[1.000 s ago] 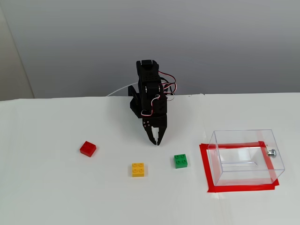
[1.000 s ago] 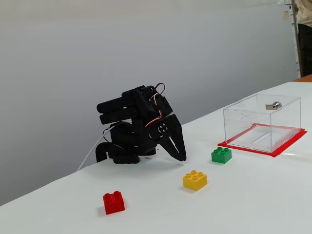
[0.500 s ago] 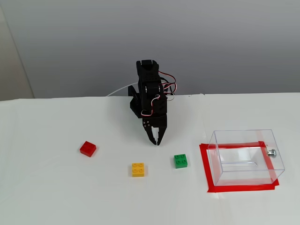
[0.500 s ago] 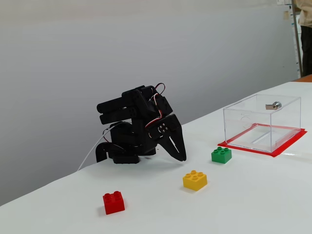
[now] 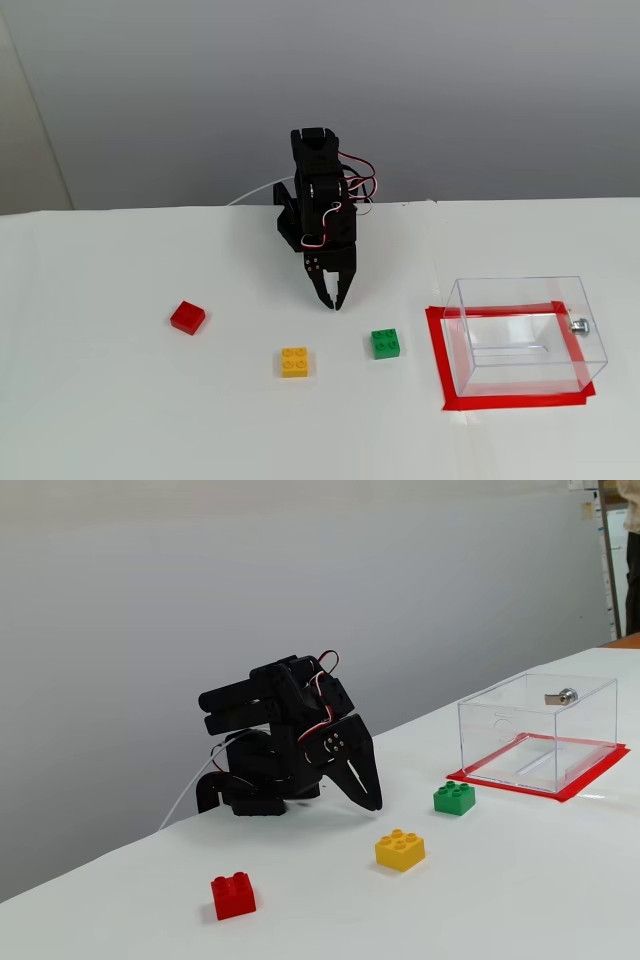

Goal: Pick the red lego brick and place it into the transparent box

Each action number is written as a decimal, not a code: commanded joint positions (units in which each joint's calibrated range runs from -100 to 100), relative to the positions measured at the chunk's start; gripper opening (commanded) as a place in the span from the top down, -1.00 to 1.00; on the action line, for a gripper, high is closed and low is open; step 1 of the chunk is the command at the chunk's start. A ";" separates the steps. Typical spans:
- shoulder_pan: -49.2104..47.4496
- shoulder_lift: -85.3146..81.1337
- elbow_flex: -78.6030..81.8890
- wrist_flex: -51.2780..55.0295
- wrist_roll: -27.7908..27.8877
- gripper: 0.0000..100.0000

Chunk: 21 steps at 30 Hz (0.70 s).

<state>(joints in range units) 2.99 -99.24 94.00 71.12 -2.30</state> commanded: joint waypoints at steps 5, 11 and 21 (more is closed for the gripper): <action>-0.37 -0.42 -1.14 0.33 -0.05 0.97; -0.44 -0.42 -1.14 0.33 0.05 0.97; -0.66 -0.42 -1.05 -0.28 0.26 0.97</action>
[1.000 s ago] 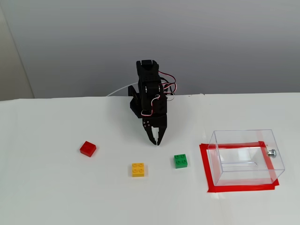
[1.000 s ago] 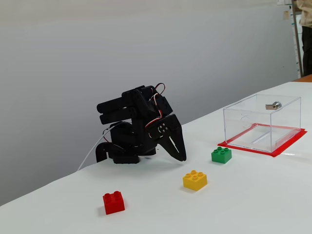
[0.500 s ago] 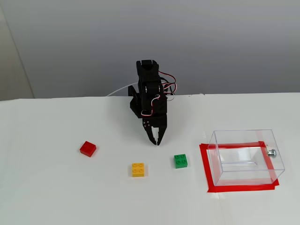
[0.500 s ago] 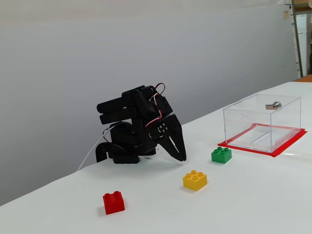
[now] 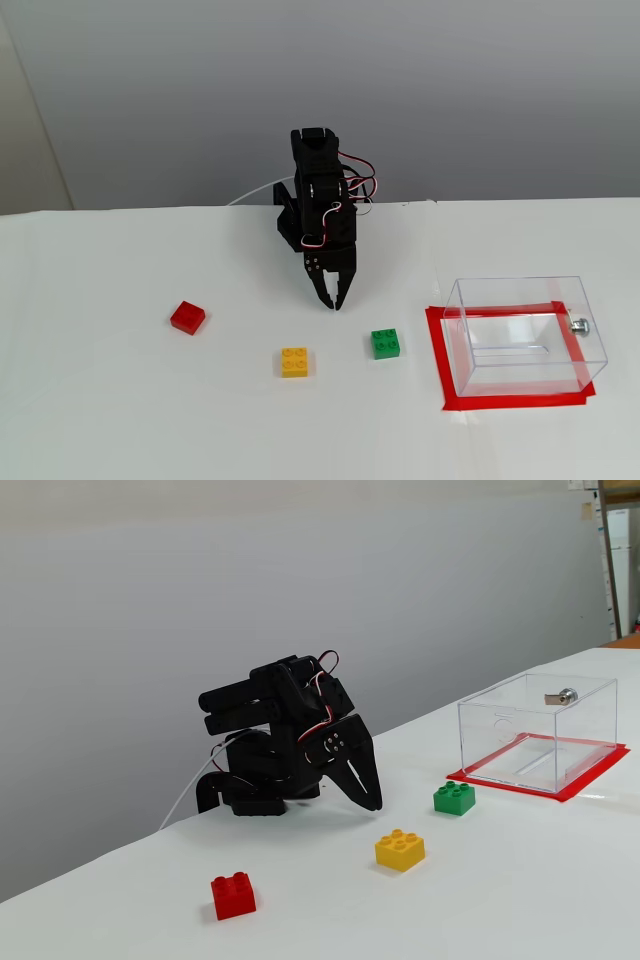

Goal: Pick the red lego brick and place it into the transparent box

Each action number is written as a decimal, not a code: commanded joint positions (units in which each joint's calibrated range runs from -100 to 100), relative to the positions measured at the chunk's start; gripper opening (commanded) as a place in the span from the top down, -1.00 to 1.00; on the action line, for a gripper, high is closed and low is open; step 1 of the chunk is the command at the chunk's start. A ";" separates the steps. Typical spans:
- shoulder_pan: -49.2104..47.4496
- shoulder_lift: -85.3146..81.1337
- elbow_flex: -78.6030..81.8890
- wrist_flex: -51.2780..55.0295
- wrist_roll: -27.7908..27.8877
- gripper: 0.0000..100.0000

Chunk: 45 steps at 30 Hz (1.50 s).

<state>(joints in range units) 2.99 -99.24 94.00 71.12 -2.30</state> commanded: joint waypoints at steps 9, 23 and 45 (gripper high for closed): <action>-0.14 -0.17 -3.85 -6.89 -0.10 0.97; 1.26 18.42 -29.62 -5.94 -0.31 0.98; 44.66 48.71 -42.82 -7.85 -7.05 0.98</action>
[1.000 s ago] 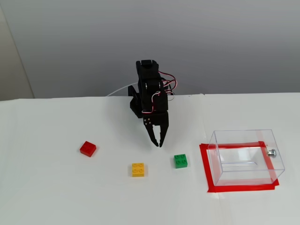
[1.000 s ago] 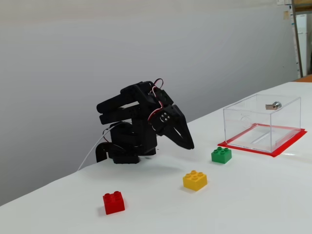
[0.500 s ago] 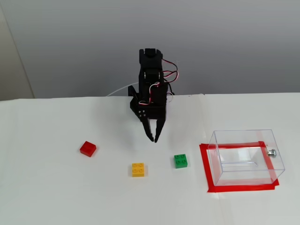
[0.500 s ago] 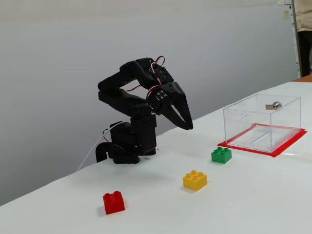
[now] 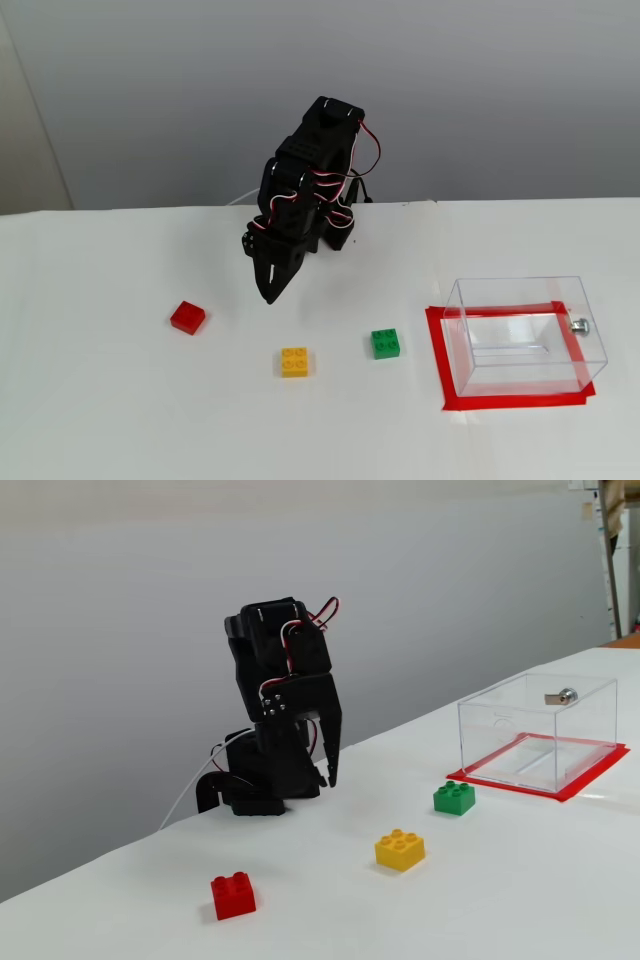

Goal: Pick the red lego brick and place it into the transparent box

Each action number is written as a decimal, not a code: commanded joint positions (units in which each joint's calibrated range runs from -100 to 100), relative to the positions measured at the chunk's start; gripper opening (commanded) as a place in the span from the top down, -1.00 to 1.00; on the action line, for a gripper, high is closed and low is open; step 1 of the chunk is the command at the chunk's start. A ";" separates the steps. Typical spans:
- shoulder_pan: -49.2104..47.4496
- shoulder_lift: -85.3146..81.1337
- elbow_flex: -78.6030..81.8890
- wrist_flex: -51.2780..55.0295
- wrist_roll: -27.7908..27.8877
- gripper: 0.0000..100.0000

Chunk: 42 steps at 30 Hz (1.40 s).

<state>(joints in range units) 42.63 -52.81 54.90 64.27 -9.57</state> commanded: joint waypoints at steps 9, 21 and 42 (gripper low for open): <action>16.41 13.14 -11.14 -1.26 4.83 0.98; 24.10 24.85 -13.58 -15.27 18.13 0.97; 26.32 33.00 -14.57 -15.79 21.94 0.58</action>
<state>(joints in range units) 68.91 -19.58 42.63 48.93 12.60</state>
